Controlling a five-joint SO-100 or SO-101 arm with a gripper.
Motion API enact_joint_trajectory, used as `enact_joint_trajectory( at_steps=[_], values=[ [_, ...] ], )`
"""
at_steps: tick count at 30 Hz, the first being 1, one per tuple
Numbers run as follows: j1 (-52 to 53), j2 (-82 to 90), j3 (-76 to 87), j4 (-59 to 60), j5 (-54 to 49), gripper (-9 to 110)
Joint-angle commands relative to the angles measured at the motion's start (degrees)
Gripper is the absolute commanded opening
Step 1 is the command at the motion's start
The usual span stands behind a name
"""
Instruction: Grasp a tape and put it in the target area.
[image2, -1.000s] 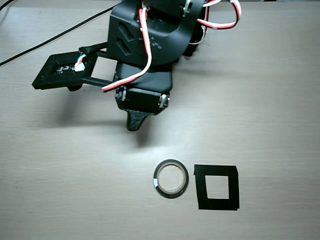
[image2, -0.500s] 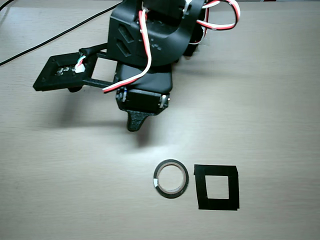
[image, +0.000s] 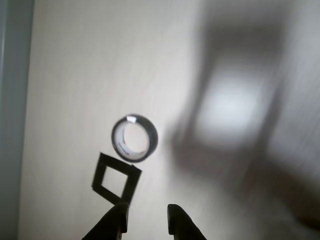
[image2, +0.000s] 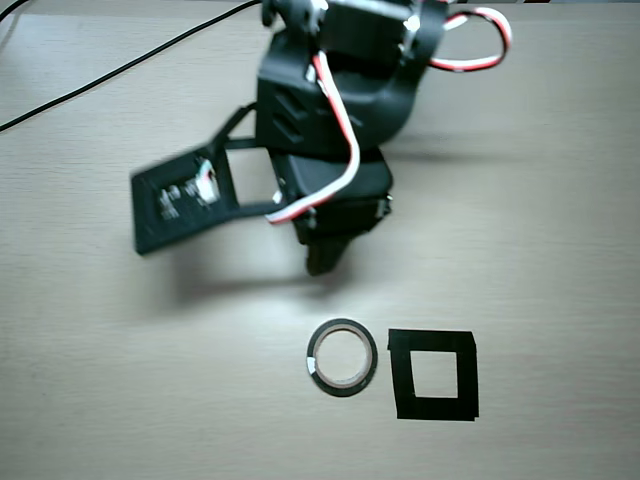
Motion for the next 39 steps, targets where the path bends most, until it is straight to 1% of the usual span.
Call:
enact_joint_trajectory(
  at_steps=[1,9,17,27,39],
  values=[
    [-3.1,-1.5,-0.4,-0.4,-0.9,9],
    [-9.6,-11.6,-1.0,-5.2,-0.5,9],
    [-9.8,-21.6,-1.1,-13.7,-3.3,8],
    [-10.5,-29.1,4.9,-23.8,-3.6,8],
    [-7.6,-35.9,5.8,-29.9,-5.4,8]
  ],
)
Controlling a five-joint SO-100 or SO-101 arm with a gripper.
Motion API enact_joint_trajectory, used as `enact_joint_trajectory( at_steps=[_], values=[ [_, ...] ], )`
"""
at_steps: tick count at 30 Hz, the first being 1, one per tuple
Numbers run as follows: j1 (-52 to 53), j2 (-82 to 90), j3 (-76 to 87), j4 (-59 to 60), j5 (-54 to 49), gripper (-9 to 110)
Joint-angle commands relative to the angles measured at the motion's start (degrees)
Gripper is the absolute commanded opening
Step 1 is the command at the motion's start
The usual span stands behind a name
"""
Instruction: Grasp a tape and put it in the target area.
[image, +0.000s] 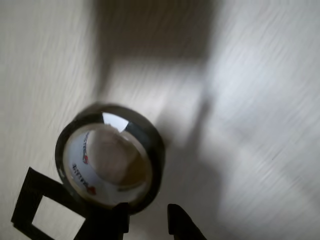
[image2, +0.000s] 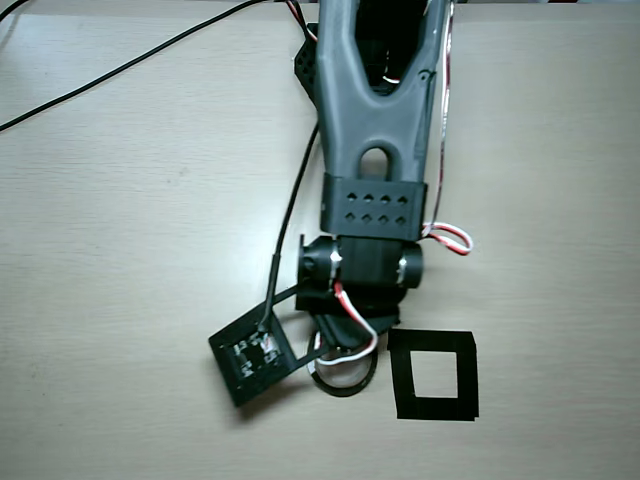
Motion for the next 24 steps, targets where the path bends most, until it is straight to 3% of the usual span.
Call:
enact_joint_trajectory(
  at_steps=[1,14,24],
  values=[
    [0.9,-0.4,0.1,-1.3,-0.6,8],
    [0.4,-6.2,-1.3,-5.4,-0.5,7],
    [-0.9,-9.1,-3.3,-6.4,-2.1,0]
  ],
)
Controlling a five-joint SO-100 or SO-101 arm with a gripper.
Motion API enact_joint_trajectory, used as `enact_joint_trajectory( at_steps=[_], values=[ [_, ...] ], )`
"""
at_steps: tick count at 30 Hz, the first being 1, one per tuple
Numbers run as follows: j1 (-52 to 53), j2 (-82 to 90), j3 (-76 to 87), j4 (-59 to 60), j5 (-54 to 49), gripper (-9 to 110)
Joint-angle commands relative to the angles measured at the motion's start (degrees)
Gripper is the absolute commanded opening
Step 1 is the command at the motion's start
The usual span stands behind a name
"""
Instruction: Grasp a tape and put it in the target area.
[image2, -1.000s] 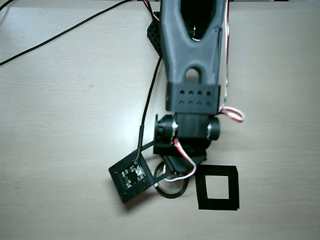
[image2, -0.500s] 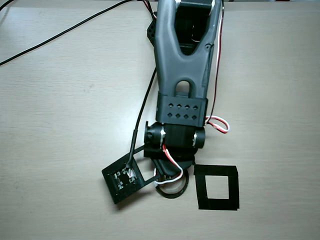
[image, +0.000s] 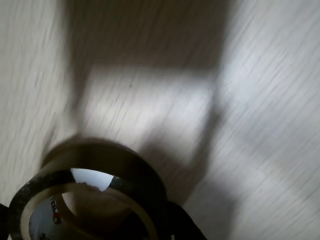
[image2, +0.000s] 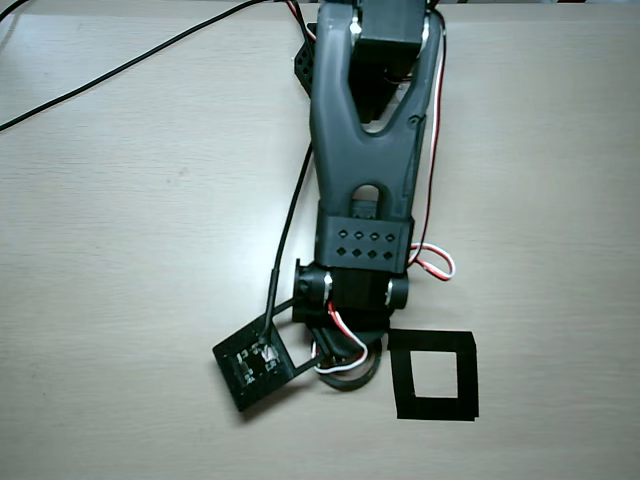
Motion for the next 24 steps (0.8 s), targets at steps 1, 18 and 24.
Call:
enact_joint_trajectory(
  at_steps=[1,18,24],
  values=[
    [-0.9,0.7,-2.5,0.3,-0.8,0],
    [-16.3,3.6,-23.6,20.5,-4.7,0],
    [-18.0,-3.1,-26.2,20.5,-3.5,0]
  ],
)
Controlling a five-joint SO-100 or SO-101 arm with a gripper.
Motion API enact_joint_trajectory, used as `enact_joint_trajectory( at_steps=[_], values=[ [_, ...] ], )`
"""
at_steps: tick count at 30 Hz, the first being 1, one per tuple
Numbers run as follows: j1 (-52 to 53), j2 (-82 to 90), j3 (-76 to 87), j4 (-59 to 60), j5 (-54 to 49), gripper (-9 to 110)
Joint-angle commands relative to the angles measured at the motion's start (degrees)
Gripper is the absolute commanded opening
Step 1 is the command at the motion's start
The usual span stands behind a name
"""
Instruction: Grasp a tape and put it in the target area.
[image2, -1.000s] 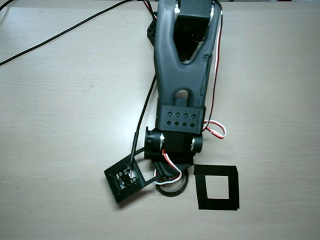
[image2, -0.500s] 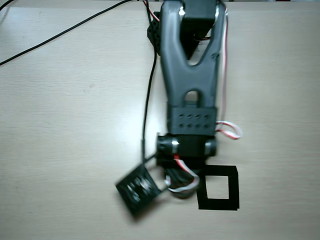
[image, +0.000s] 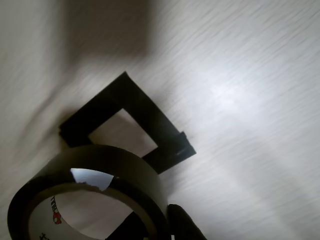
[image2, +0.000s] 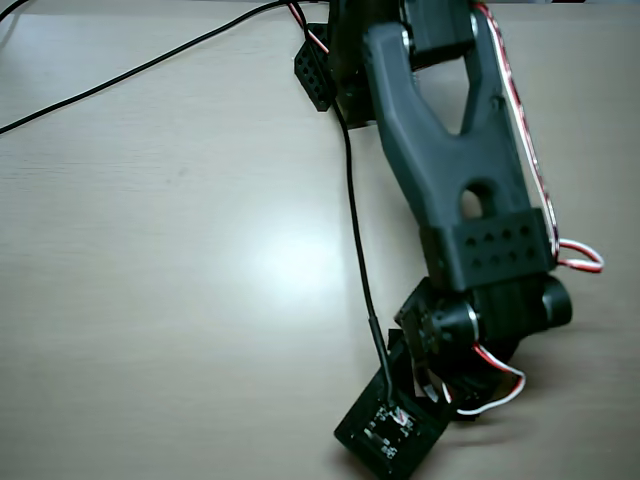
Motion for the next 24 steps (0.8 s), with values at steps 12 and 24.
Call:
enact_joint_trajectory(
  at_steps=[12,24],
  values=[
    [-1.8,-12.5,-13.2,-0.2,0.8,0],
    [0.0,-17.1,-14.9,-1.2,1.2,0]
  ],
)
